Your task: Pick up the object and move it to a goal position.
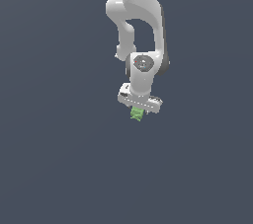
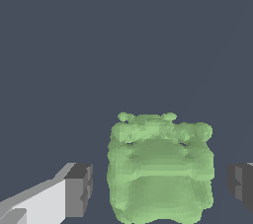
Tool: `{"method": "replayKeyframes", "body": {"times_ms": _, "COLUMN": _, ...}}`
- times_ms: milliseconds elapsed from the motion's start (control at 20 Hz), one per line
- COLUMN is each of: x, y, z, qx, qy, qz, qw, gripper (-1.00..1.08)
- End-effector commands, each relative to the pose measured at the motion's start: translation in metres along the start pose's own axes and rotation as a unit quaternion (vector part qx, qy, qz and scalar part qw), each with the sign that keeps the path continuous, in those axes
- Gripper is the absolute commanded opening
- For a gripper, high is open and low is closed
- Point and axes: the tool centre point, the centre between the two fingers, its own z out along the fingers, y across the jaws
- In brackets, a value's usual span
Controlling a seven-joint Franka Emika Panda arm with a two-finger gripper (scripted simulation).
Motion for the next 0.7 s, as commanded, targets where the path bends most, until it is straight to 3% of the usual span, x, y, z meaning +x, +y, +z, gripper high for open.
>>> {"method": "replayKeyframes", "body": {"times_ms": 0, "x": 0.0, "y": 0.0, "z": 0.011, "qx": 0.0, "qy": 0.0, "qz": 0.0, "qw": 1.0, "gripper": 1.0}}
{"method": "replayKeyframes", "body": {"times_ms": 300, "x": 0.0, "y": 0.0, "z": 0.022, "qx": 0.0, "qy": 0.0, "qz": 0.001, "qw": 1.0, "gripper": 1.0}}
{"method": "replayKeyframes", "body": {"times_ms": 350, "x": 0.0, "y": 0.0, "z": 0.022, "qx": 0.0, "qy": 0.0, "qz": 0.001, "qw": 1.0, "gripper": -1.0}}
{"method": "replayKeyframes", "body": {"times_ms": 650, "x": 0.0, "y": 0.0, "z": 0.022, "qx": 0.0, "qy": 0.0, "qz": 0.001, "qw": 1.0, "gripper": -1.0}}
